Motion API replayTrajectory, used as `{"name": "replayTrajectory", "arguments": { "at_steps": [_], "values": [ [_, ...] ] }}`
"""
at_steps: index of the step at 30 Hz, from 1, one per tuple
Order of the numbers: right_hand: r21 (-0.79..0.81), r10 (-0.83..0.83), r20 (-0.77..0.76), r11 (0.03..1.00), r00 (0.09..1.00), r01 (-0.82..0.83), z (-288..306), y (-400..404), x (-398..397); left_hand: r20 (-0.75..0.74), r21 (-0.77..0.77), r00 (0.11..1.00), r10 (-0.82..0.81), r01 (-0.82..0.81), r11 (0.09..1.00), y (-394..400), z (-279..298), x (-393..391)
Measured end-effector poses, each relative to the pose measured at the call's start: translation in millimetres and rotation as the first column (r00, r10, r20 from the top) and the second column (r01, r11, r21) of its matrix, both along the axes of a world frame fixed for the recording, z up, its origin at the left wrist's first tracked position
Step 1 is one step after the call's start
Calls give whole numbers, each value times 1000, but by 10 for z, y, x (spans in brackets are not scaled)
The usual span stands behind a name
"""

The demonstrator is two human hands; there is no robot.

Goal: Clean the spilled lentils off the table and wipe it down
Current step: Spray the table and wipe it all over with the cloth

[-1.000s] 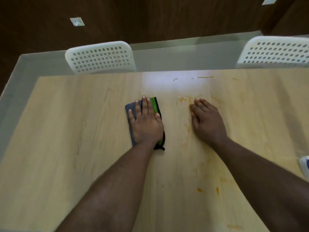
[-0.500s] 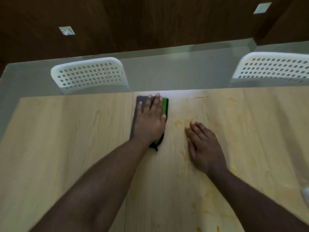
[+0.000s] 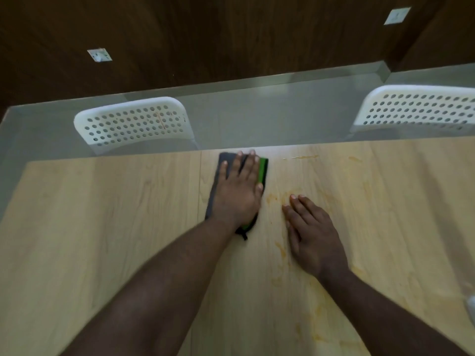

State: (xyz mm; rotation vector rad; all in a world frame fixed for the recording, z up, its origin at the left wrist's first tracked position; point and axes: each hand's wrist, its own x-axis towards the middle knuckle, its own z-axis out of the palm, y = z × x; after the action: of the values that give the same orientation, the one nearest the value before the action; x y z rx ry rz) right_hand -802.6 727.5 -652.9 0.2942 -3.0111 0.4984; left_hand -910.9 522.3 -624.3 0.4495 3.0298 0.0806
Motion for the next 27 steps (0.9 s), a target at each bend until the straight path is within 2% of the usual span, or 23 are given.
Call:
{"name": "replayTrajectory", "arguments": {
  "at_steps": [4,6,10,12,16,20,23,27],
  "values": [
    [-1,-4,45,1000,999,4,1,16,4,68,-3,985,-157,157,988,-260,29,333],
    [-11,-6,51,1000,999,7,7,4,-4,31,-37,994,-106,107,994,-414,19,141],
    [-21,-6,47,1000,999,7,-29,4,4,3,-46,995,102,-102,994,-346,-24,-380],
    [-31,-6,43,999,999,7,-51,11,0,3,-31,994,105,-105,994,-159,-28,-370],
    [-36,-6,34,999,999,8,15,17,24,10,-15,997,-81,82,997,123,0,478],
    [-38,3,51,999,999,-1,3,13,33,69,4,987,-146,146,989,-145,-9,1042],
    [-35,7,47,999,999,-6,-4,15,4,17,-28,995,-99,100,995,-307,-34,760],
    [-40,-2,7,999,1000,2,-10,1,12,-5,-40,998,70,-70,997,-310,-42,153]
  ]
}}
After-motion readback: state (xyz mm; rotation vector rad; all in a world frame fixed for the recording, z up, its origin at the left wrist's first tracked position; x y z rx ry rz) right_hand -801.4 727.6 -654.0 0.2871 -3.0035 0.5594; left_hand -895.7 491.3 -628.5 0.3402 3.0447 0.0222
